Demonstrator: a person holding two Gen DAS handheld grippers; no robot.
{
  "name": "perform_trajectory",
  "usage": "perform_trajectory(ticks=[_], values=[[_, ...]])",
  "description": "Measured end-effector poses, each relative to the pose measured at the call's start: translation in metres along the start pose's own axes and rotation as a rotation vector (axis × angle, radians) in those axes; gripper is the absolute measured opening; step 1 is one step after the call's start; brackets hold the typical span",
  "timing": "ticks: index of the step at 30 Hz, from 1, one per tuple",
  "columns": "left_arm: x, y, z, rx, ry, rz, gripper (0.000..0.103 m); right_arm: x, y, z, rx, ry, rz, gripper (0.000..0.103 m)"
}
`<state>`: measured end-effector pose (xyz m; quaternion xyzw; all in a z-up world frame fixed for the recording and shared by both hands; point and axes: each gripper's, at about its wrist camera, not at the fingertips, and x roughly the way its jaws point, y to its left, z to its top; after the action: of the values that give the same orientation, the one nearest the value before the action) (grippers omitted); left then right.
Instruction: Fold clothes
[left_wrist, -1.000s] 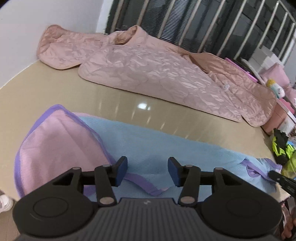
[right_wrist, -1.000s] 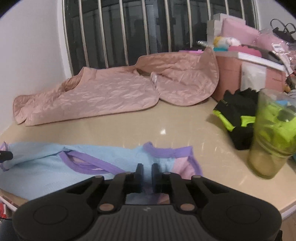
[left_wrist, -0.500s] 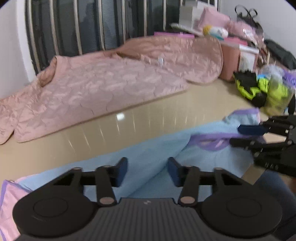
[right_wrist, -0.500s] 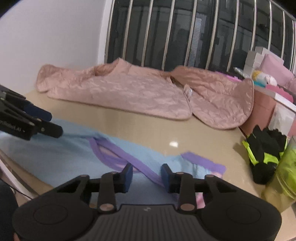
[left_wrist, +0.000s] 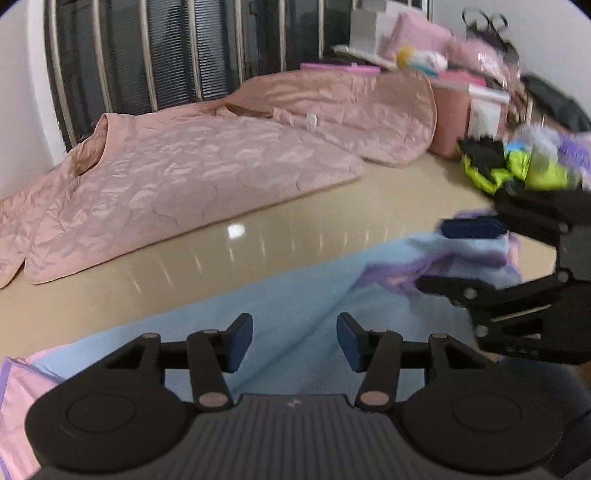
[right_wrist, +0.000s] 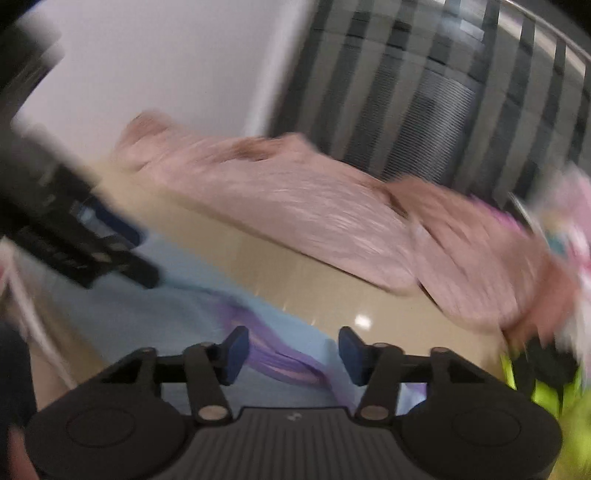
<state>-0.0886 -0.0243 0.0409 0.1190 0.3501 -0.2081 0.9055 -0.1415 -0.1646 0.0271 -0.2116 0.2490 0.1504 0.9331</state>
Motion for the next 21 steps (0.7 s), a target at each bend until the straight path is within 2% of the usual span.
perform_trajectory(ticks=[1, 3, 9, 10, 11, 19, 21], values=[[0.002, -0.002, -0.001, 0.002, 0.002, 0.007, 0.051, 0.006, 0.005, 0.003, -0.039, -0.002, 0.011, 0.033], [0.005, -0.003, -0.003, -0.004, 0.001, 0.022, 0.051, 0.017, 0.003, 0.009, -0.022, 0.010, 0.055, 0.017], [0.007, 0.005, -0.006, -0.037, 0.004, 0.039, 0.051, 0.039, -0.014, 0.012, 0.063, 0.075, 0.162, 0.014], [0.007, 0.006, -0.006, -0.042, 0.004, 0.037, 0.051, 0.040, -0.015, 0.012, 0.076, 0.080, 0.176, 0.012], [0.007, 0.006, -0.006, -0.043, 0.005, 0.036, 0.051, 0.041, -0.018, 0.012, 0.101, 0.075, 0.181, 0.002], [0.005, 0.001, -0.004, -0.028, -0.007, 0.052, 0.052, 0.023, -0.050, 0.022, 0.317, 0.004, 0.250, 0.002], [0.002, -0.004, 0.000, -0.018, -0.034, 0.049, 0.058, 0.017, -0.057, 0.026, 0.357, -0.008, 0.288, 0.002]])
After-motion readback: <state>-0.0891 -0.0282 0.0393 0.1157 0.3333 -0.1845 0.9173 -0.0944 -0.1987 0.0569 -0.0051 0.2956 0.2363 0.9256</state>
